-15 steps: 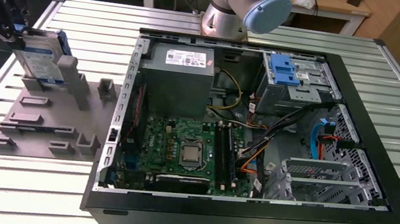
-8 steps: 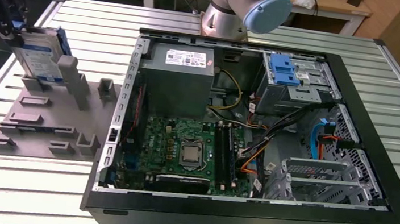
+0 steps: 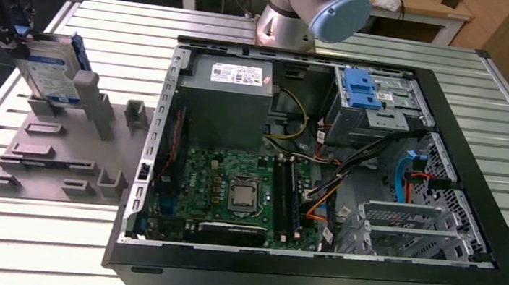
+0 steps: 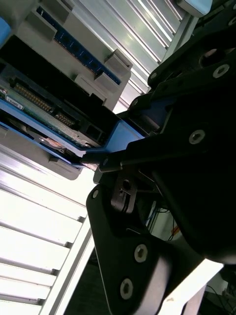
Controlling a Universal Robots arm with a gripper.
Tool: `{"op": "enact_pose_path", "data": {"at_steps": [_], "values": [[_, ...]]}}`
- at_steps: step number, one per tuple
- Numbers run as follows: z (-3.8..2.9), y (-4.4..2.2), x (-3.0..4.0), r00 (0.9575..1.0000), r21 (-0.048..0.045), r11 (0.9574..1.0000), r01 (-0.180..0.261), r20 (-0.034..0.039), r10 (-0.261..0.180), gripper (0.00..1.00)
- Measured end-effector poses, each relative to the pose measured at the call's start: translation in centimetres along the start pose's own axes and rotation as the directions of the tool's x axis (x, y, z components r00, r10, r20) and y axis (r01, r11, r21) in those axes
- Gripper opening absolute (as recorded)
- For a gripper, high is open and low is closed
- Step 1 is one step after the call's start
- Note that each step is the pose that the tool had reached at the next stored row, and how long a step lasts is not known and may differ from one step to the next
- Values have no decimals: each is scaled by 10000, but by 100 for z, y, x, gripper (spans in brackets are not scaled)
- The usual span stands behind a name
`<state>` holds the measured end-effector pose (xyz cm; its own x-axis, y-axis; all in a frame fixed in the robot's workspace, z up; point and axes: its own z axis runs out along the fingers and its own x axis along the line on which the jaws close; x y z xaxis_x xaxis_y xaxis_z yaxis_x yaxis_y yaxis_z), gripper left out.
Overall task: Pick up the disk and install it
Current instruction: 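Pick up the disk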
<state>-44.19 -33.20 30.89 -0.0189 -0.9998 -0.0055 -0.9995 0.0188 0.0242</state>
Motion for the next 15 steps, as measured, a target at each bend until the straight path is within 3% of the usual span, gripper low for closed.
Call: {"op": "enact_pose_path", "data": {"at_steps": [15], "values": [[-99,3,-1,10000,-1,10000,0,0,0,36]]}}
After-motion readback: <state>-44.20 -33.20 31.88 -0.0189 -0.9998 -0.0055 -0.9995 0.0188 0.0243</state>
